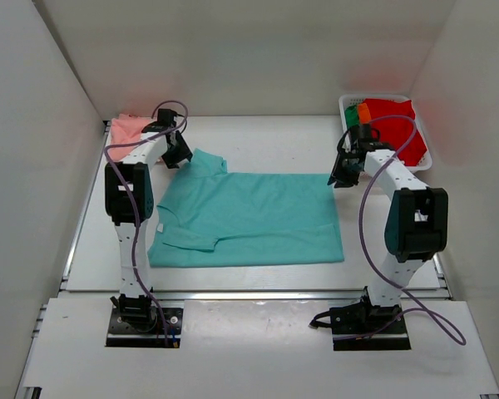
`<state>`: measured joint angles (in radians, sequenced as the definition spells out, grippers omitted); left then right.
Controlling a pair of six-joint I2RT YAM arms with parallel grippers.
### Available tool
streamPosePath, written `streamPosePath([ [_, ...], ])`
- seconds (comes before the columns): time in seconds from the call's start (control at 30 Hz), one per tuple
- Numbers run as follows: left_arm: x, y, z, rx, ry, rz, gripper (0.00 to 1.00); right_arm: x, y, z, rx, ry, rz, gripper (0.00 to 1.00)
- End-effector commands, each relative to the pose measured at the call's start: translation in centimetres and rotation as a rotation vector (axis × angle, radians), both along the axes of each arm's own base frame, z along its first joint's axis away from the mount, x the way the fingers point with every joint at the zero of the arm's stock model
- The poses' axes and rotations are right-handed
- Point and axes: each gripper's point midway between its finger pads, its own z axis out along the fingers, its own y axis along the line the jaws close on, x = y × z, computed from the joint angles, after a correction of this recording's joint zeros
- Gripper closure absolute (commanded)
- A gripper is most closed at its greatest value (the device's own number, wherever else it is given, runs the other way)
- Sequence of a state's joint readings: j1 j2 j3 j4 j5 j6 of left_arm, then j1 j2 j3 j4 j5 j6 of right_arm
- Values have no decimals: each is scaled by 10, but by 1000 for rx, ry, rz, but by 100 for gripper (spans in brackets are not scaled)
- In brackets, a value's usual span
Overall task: Fold and stack the t-shirts
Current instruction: Grap the side of the flattened tshirt furthest away from the robot with both arms
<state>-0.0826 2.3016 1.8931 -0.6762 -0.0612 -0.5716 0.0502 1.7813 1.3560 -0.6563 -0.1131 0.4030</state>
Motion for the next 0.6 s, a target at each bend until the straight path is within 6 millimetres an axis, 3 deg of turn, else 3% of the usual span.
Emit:
streamPosePath([
  [0.0, 4, -3, 9, 24, -22, -36, 42, 23, -2, 17, -13, -65, 5, 74],
  [0.17, 1, -11, 3, 27, 0, -67, 44, 34, -2, 7, -22, -60, 2, 67],
  [0.37, -7, -1, -4, 61, 28, -78, 46, 35, 0, -7, -41, -41, -32, 58],
  [0.43, -7, -5, -5, 53, 26, -84, 64, 35, 4, -11, -33, -41, -36, 57],
  [0.47, -8, -5, -7, 48, 28, -89, 78, 36, 3, -17, -25, -30, -51, 57],
  [0.57, -8, -8, -6, 27, 23, -101, 96, 40, 6, -19, -6, -39, -82, 57],
])
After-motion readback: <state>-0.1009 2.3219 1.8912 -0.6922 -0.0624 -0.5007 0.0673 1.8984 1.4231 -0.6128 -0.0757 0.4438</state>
